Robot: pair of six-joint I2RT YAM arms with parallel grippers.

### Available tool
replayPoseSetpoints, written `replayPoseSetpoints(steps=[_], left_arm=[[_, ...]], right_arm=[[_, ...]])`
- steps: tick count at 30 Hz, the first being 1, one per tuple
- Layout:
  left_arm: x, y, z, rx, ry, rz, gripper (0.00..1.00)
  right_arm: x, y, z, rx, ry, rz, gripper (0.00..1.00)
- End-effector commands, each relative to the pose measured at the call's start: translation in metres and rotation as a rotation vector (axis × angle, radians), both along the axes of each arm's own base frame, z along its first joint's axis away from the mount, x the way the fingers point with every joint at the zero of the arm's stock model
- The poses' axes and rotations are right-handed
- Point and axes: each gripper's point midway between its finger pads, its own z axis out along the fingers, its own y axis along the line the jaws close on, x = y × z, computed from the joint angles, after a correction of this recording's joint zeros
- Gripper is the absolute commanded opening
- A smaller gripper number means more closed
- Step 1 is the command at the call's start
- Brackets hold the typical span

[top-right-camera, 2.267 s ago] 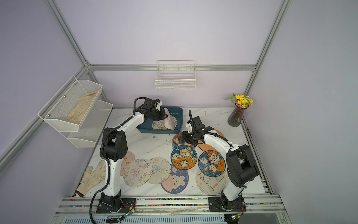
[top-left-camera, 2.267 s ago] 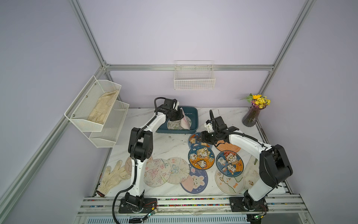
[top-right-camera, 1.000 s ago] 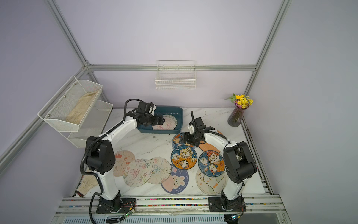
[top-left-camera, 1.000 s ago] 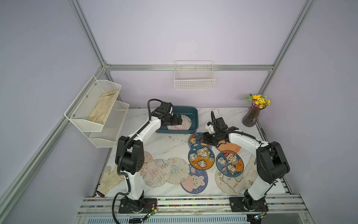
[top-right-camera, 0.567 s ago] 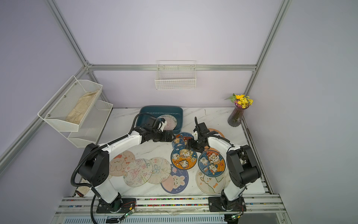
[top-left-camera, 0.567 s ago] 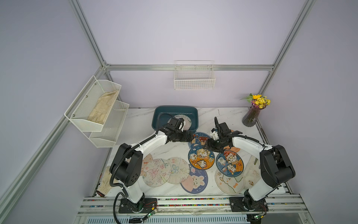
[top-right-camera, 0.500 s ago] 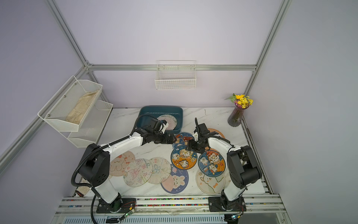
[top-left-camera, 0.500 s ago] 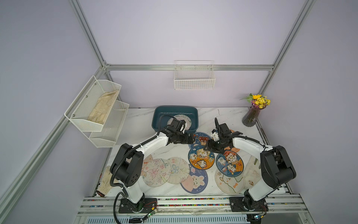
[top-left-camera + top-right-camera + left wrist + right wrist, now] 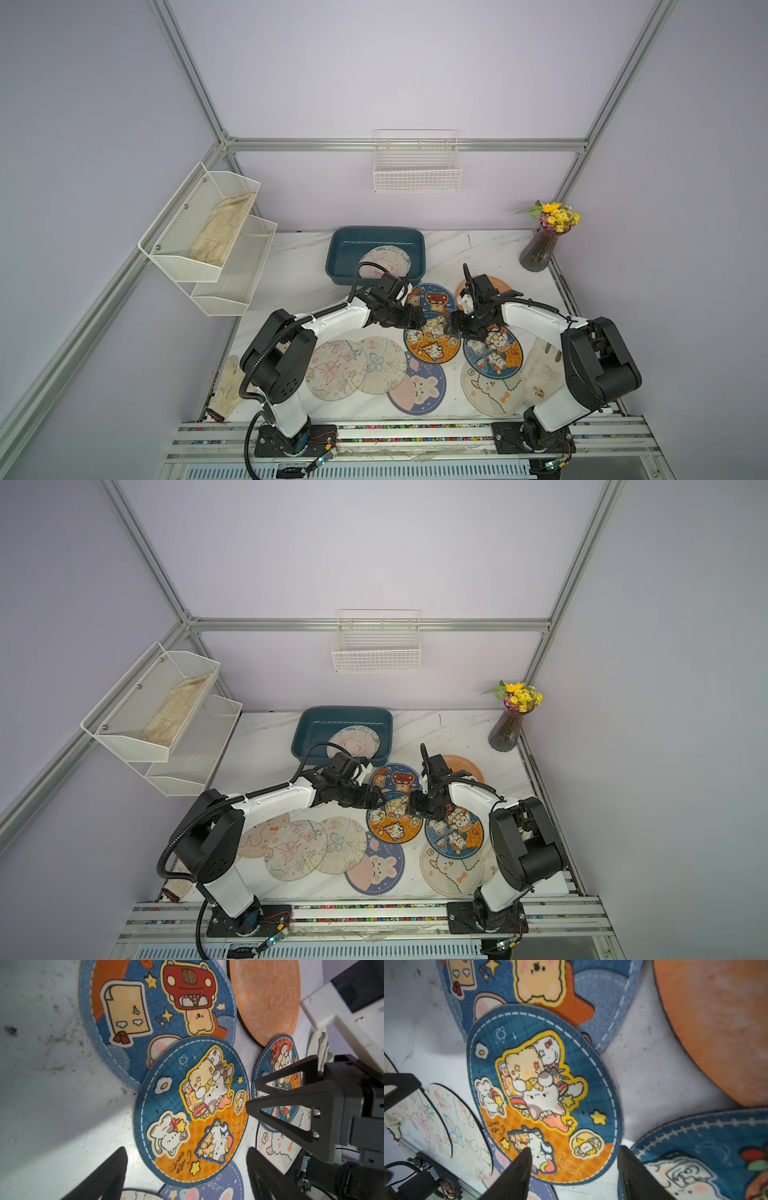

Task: Put the coasters into the storage box
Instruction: Pick up the coaster from the center of the board.

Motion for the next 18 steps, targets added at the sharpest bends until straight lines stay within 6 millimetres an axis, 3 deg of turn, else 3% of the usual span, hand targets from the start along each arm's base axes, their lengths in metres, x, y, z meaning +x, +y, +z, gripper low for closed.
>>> replayPoseSetpoints(steps=[1, 18], left_arm=[[-0.006, 0.003, -0.012, 0.008, 0.005, -0.006, 0.88], [-0.015, 0.001, -0.05, 0.08, 0.052, 0.002, 0.8]], right_arm=[[-0.002, -0.008, -0.002, -0.034, -0.006, 0.008, 0.67], [0.004, -0.007, -0.009, -0.044, -0.005, 0.03, 0.67]])
